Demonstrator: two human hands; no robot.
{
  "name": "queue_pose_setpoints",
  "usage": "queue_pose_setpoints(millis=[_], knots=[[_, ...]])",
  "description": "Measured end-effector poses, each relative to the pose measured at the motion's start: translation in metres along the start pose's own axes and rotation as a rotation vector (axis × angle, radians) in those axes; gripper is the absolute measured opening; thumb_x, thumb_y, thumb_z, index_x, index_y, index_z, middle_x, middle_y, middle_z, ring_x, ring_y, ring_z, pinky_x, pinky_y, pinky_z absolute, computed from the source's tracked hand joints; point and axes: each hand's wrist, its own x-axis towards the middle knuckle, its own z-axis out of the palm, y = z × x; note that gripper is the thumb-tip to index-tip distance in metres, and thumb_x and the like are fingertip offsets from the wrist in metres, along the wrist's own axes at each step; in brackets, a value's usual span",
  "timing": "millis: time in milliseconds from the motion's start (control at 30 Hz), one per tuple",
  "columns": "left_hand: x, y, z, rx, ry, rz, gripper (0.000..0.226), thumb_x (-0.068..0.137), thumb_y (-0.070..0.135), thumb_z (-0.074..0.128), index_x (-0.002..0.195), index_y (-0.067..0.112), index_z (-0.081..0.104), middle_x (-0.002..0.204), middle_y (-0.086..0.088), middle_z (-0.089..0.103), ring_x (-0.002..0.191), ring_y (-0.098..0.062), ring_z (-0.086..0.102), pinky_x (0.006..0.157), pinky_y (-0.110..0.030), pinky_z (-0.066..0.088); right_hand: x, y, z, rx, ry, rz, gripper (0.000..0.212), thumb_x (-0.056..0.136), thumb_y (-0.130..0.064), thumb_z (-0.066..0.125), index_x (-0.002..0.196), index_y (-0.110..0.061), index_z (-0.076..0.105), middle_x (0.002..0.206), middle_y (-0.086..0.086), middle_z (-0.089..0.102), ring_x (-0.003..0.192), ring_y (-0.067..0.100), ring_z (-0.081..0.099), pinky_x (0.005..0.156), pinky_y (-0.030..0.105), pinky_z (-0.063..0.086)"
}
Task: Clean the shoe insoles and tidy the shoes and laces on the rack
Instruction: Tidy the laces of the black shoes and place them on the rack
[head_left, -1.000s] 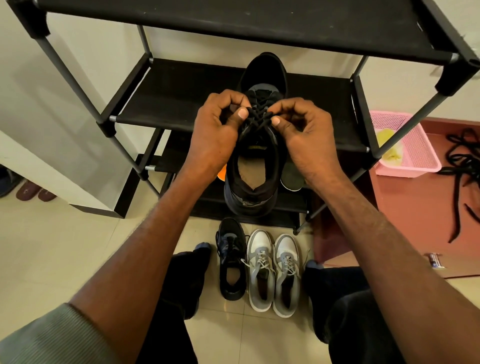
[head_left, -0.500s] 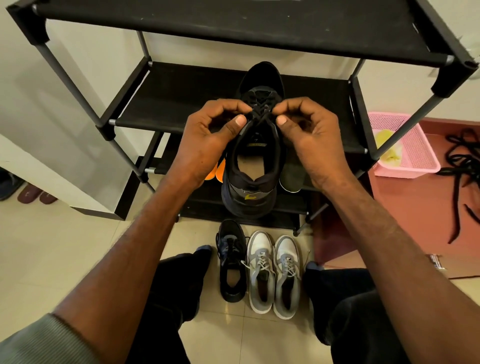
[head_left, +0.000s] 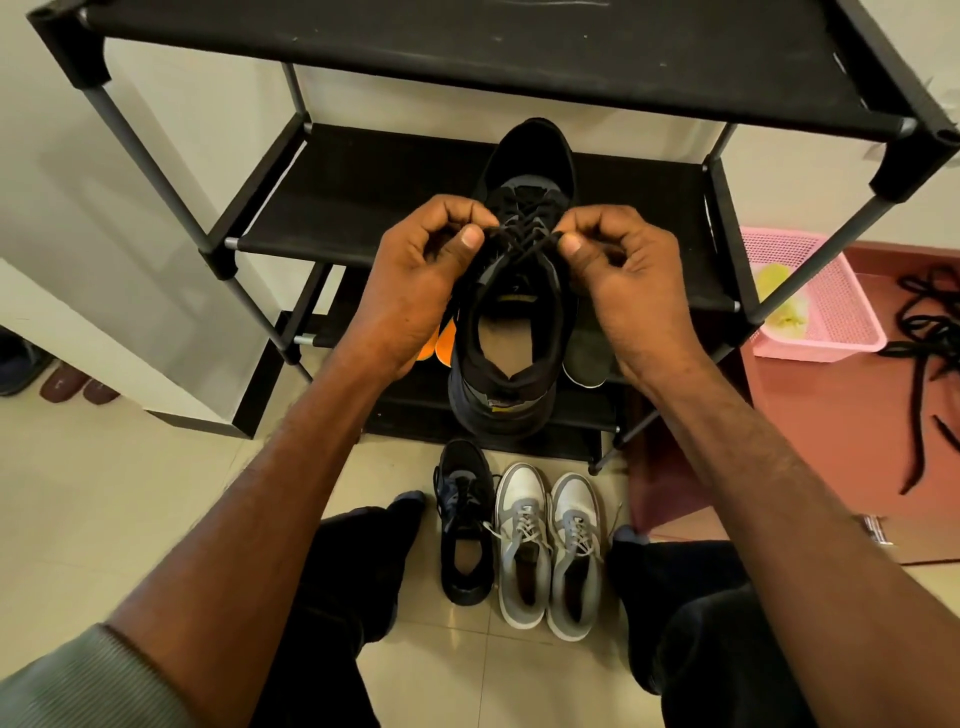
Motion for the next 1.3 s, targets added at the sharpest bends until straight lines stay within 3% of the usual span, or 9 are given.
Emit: queue_pose_setpoints(millis=[167, 333, 433, 633, 800, 933, 1067, 1200, 1300], knots=[[0.002, -0.005, -0.003, 0.038, -0.027, -0.007, 0.024, 0.101, 0.005, 0.057, 0.124, 0.004, 0.063, 0.128, -0.020, 0.061, 0.120, -0.034, 0.063, 0.102, -0.048, 0.055, 0.000, -0.002, -0.007, 0.346, -0.079, 0.106, 0.014, 0.103, -0.008, 0.055, 0.102, -0.015, 0.066, 0.106, 0.015, 0.061, 0.099, 0.023, 0.059, 0.084, 0.029, 0.052], [0.004, -0.002, 0.000, 0.043, 0.027, 0.003, 0.024, 0.101, 0.005, 0.059, 0.124, 0.004, 0.064, 0.125, -0.017, 0.063, 0.117, -0.027, 0.064, 0.098, -0.041, 0.057, -0.001, -0.001, -0.009, 0.290, -0.095, 0.057, 0.026, 0.100, 0.003, 0.058, 0.121, -0.010, 0.068, 0.117, 0.010, 0.069, 0.109, 0.017, 0.066, 0.091, 0.030, 0.055], [0.004, -0.001, 0.001, 0.030, 0.038, 0.006, 0.022, 0.101, 0.009, 0.060, 0.122, 0.005, 0.066, 0.123, -0.015, 0.065, 0.116, -0.028, 0.065, 0.099, -0.044, 0.057, -0.001, 0.001, -0.009, 0.230, -0.077, 0.042, 0.025, 0.096, 0.003, 0.064, 0.118, -0.006, 0.071, 0.119, 0.016, 0.071, 0.112, 0.023, 0.068, 0.099, 0.037, 0.056], [0.003, 0.002, 0.006, 0.003, 0.096, -0.019, 0.017, 0.101, 0.008, 0.061, 0.117, 0.005, 0.067, 0.111, -0.011, 0.070, 0.103, -0.020, 0.069, 0.091, -0.035, 0.059, 0.001, 0.005, -0.001, 0.127, 0.014, 0.050, 0.017, 0.094, -0.005, 0.071, 0.110, -0.009, 0.076, 0.117, 0.016, 0.072, 0.107, 0.029, 0.071, 0.094, 0.037, 0.059], [0.005, 0.002, 0.008, 0.031, 0.110, -0.036, 0.013, 0.104, 0.009, 0.055, 0.111, 0.009, 0.065, 0.098, -0.005, 0.065, 0.092, -0.017, 0.064, 0.090, -0.038, 0.060, 0.000, 0.003, 0.007, 0.062, 0.054, 0.001, 0.014, 0.094, -0.006, 0.070, 0.107, -0.008, 0.075, 0.119, 0.019, 0.067, 0.101, 0.014, 0.070, 0.089, 0.023, 0.056], [0.005, 0.003, 0.011, -0.004, 0.131, -0.054, 0.013, 0.105, 0.008, 0.053, 0.110, 0.008, 0.064, 0.091, 0.000, 0.063, 0.088, -0.017, 0.062, 0.086, -0.039, 0.061, 0.000, 0.002, 0.007, 0.090, 0.044, 0.020, 0.014, 0.094, -0.004, 0.068, 0.104, -0.012, 0.074, 0.121, 0.019, 0.067, 0.099, 0.016, 0.068, 0.090, 0.028, 0.058], [0.004, -0.001, 0.006, -0.009, 0.084, -0.091, 0.016, 0.105, 0.011, 0.054, 0.113, 0.005, 0.067, 0.106, -0.007, 0.071, 0.099, -0.017, 0.070, 0.089, -0.035, 0.059, 0.000, 0.002, 0.009, 0.188, 0.090, 0.072, 0.015, 0.098, -0.001, 0.063, 0.110, -0.007, 0.071, 0.112, 0.012, 0.069, 0.082, 0.002, 0.062, 0.073, 0.016, 0.050], [0.003, -0.005, -0.003, -0.019, 0.018, -0.065, 0.022, 0.104, 0.009, 0.056, 0.122, -0.001, 0.062, 0.122, -0.015, 0.067, 0.113, -0.027, 0.068, 0.097, -0.041, 0.058, 0.003, 0.002, 0.000, 0.354, 0.073, 0.146, 0.027, 0.095, 0.007, 0.058, 0.120, -0.001, 0.066, 0.116, 0.014, 0.071, 0.102, 0.015, 0.070, 0.087, 0.025, 0.056], [0.003, -0.005, -0.004, -0.024, 0.032, -0.050, 0.017, 0.103, 0.007, 0.057, 0.118, 0.002, 0.063, 0.117, -0.011, 0.068, 0.111, -0.026, 0.069, 0.095, -0.042, 0.058, 0.004, 0.007, -0.005, 0.323, 0.002, 0.167, 0.023, 0.095, 0.003, 0.058, 0.115, 0.002, 0.068, 0.128, 0.013, 0.068, 0.091, 0.005, 0.068, 0.083, 0.022, 0.054]])
